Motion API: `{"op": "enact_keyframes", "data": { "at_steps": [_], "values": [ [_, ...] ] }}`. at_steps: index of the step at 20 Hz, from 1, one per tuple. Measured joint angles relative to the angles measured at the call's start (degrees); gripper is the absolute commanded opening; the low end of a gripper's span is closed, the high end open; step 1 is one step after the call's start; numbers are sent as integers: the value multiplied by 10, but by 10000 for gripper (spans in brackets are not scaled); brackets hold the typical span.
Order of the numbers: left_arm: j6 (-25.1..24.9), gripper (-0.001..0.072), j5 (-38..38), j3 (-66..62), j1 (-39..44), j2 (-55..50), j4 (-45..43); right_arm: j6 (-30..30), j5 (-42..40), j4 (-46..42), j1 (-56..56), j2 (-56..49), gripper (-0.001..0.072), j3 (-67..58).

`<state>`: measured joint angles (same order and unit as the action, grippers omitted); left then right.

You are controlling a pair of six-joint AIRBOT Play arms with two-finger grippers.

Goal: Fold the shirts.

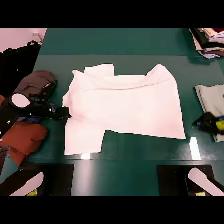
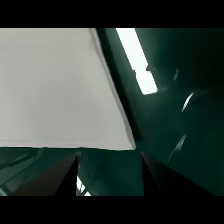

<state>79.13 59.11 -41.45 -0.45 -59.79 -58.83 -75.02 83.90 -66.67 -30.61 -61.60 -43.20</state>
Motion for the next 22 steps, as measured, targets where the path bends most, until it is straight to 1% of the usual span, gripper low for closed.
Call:
{"op": "enact_keyframes", "data": {
  "at_steps": [4, 5, 8, 9, 10, 11, 12, 14, 17, 20, 22],
  "values": [
    [0, 27, 0, -6, 0, 0, 5, 19, -30, 10, -27, -33, 447, 62],
    [0, 28, 0, -6, 0, 0, 6, 22, -41, 17, -24, -43, 430, 68],
    [0, 28, 0, -7, 0, 0, 7, 26, -48, 37, 5, -70, 421, 70],
    [0, 27, 0, -7, 0, 0, 8, 28, -50, 40, 18, -78, 269, 67],
    [0, 27, 1, -7, 0, 0, 8, 29, -57, 39, 30, -87, 179, 64],
    [0, 27, 4, -7, 0, 0, 8, 29, -61, 40, 42, -94, 134, 60],
    [0, 27, 10, -8, 0, 0, 7, 31, -65, 39, 54, -97, 15, 56],
    [0, 26, 22, -15, 0, 0, 5, 31, -75, 32, 74, -93, 14, 44],
    [3, 26, 39, -58, 0, 17, 2, 31, -70, 37, 101, -56, 14, 1],
    [19, 27, 47, -149, 0, 60, -18, 23, -69, 40, 128, 2, 14, -89],
    [26, 27, 50, -238, 0, 91, -38, 21, -79, 41, 145, 37, 14, -169]
  ]
}}
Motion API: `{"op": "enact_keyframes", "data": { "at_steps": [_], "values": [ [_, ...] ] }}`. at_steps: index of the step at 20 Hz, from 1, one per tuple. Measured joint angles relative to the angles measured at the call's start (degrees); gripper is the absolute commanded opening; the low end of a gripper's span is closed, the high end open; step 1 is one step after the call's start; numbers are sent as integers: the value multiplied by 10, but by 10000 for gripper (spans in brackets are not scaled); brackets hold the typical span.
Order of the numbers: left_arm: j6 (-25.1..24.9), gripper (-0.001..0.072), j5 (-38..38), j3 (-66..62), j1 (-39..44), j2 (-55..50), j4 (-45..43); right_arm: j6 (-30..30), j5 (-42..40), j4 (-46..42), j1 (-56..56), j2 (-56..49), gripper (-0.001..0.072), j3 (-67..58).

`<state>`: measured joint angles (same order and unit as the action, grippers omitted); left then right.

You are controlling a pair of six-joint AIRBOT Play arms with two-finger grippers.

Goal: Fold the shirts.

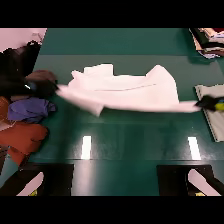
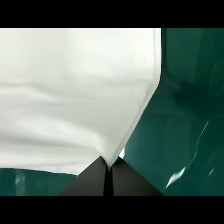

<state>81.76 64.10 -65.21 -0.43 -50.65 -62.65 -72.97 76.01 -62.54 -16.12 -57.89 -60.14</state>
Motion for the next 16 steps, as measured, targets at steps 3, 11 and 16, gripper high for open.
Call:
{"op": "enact_keyframes", "data": {
  "at_steps": [3, 11, 16],
  "values": [
    [5, 27, 2, -167, 0, 29, -22, -4, -28, 1, 24, 43, 14, -148],
    [18, 26, -27, -548, 0, 47, -36, -35, -49, -57, 40, 106, 14, -477],
    [26, 26, -22, -584, 0, 46, -23, -63, -5, -114, 41, 93, 14, -574]
  ]
}}
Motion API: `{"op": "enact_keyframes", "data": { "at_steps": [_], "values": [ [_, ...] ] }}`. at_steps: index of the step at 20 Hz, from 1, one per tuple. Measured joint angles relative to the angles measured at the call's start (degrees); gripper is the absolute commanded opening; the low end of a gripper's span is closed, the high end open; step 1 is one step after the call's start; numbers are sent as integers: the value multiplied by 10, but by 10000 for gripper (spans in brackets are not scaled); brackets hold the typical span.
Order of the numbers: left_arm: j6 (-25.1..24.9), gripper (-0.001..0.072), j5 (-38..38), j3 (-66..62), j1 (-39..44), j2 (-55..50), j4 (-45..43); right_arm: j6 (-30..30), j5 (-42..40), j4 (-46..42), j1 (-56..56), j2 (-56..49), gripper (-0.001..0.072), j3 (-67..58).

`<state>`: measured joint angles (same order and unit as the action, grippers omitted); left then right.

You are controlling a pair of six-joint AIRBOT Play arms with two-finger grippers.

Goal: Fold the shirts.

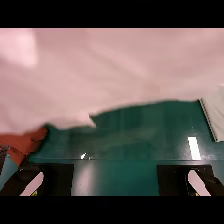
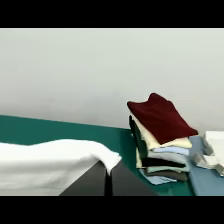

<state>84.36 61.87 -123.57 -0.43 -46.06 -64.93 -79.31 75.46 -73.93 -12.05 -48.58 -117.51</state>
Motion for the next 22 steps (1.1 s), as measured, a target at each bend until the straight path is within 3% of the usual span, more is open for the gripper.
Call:
{"op": "enact_keyframes", "data": {
  "at_steps": [6, 12, 17, 22],
  "values": [
    [7, 27, 55, 178, 0, -50, 7, -16, 91, -16, 1, -95, 14, 68],
    [-1, 27, 90, 297, 0, -233, 9, -20, 132, -21, 12, -261, 14, 184],
    [-13, 27, 1, 307, 0, -400, 9, -20, 82, -22, 42, -429, 13, 176],
    [-21, 27, -84, 286, 0, -468, 8, -20, 49, -22, 60, -533, 13, 87]
  ]
}}
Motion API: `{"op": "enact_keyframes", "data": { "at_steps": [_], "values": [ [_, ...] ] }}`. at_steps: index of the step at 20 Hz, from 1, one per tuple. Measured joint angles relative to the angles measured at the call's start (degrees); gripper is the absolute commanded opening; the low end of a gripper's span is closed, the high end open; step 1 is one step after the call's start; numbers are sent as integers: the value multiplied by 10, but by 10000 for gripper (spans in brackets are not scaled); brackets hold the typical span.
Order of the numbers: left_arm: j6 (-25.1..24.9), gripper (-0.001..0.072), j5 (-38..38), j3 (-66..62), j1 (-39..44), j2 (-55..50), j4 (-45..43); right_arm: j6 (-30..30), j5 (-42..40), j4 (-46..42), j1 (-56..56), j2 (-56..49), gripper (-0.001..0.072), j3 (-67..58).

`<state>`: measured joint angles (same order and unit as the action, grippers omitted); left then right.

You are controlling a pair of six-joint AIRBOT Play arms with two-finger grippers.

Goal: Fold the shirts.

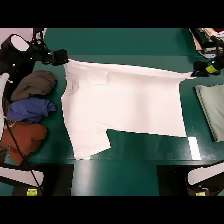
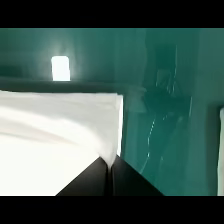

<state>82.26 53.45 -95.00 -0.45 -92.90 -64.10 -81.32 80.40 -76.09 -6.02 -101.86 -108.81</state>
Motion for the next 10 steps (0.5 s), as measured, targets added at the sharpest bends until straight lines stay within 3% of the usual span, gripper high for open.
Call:
{"op": "enact_keyframes", "data": {
  "at_steps": [5, 10],
  "values": [
    [1, 26, 88, -13, -2, -10, -31, 4, 8, -5, 4, -5, 13, -3],
    [7, 28, 167, 39, -3, -13, -70, 7, -11, -7, 5, 53, 14, 125]
  ]
}}
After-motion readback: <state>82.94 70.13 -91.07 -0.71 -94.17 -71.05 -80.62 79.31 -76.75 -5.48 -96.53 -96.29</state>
